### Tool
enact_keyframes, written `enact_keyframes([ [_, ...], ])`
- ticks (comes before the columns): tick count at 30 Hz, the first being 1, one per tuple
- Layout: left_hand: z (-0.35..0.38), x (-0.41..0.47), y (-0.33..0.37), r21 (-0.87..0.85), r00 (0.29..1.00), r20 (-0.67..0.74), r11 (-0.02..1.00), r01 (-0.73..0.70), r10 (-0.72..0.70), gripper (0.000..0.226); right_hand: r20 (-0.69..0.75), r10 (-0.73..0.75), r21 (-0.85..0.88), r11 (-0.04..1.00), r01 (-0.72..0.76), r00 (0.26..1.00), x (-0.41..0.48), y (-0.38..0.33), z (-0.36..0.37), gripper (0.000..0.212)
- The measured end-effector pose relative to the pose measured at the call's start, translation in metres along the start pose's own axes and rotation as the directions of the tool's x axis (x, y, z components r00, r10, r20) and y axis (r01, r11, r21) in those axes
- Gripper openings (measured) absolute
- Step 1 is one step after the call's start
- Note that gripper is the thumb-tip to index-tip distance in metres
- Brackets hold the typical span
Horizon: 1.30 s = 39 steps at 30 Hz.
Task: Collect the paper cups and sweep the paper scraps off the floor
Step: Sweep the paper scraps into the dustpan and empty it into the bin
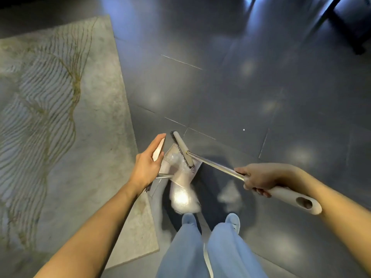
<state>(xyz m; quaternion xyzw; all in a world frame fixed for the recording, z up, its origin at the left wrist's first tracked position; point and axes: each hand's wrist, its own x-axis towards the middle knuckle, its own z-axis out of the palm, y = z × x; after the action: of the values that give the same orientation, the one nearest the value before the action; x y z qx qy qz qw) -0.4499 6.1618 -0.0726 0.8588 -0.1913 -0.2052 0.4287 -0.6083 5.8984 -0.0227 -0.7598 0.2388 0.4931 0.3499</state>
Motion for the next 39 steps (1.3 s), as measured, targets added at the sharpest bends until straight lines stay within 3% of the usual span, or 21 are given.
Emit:
enact_keyframes([
  [7,0.056,0.030,0.045,0.007,0.995,0.067,0.997,-0.078,0.077,0.072,-0.121,0.073,0.139,0.989,-0.056,0.990,-0.020,0.067,-0.032,0.052],
  [16,0.166,0.081,0.127,-0.033,0.986,0.126,0.993,-0.109,0.112,0.058,-0.199,0.207,0.239,0.958,-0.157,0.958,-0.029,0.180,-0.119,0.037],
  [21,0.214,0.123,0.158,-0.022,0.987,0.126,0.995,-0.095,0.097,0.056,-0.234,0.258,0.261,0.945,-0.195,0.937,-0.010,0.231,-0.175,0.043],
  [26,0.244,0.164,0.180,0.070,0.985,0.158,0.994,-0.081,0.069,0.056,-0.229,0.297,0.348,0.914,-0.207,0.927,0.041,0.259,-0.207,0.031],
  [29,0.254,0.174,0.189,0.096,0.984,0.161,0.991,-0.094,0.078,0.060,-0.187,0.276,0.390,0.902,-0.187,0.943,0.073,0.262,-0.200,0.052],
  [33,0.257,0.171,0.181,0.080,0.986,0.149,0.993,-0.092,0.080,0.061,-0.100,0.243,0.277,0.938,-0.207,0.965,0.082,0.265,-0.174,0.086],
  [39,0.255,0.156,0.178,0.076,0.986,0.136,0.991,-0.106,0.095,0.056,-0.015,0.198,0.121,0.973,-0.195,0.980,0.031,0.278,-0.124,0.090],
])
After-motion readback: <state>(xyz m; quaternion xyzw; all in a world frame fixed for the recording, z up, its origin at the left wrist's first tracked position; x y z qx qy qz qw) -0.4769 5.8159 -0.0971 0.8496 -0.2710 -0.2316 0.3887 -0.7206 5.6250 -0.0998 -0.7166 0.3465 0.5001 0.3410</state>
